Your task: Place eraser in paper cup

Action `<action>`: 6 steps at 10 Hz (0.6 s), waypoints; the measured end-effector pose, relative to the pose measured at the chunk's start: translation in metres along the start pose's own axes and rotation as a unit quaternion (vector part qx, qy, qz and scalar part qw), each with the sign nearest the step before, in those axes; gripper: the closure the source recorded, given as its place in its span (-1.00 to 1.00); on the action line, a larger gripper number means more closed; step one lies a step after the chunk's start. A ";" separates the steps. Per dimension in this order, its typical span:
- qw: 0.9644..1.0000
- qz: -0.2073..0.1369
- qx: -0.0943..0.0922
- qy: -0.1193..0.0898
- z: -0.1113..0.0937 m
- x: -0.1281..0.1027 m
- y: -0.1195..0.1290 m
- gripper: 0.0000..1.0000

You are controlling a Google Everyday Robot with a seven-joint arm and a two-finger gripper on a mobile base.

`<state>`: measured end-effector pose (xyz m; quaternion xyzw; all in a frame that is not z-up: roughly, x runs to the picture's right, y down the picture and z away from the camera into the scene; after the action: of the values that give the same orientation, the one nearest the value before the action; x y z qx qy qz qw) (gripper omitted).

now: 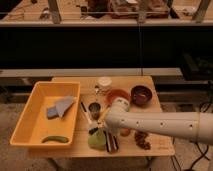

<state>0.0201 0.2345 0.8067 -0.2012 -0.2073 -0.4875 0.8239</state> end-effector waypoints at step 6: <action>1.000 0.000 0.003 -0.023 0.013 -0.011 0.012 -0.27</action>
<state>0.0243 0.2549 0.8094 -0.2099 -0.2281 -0.4820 0.8195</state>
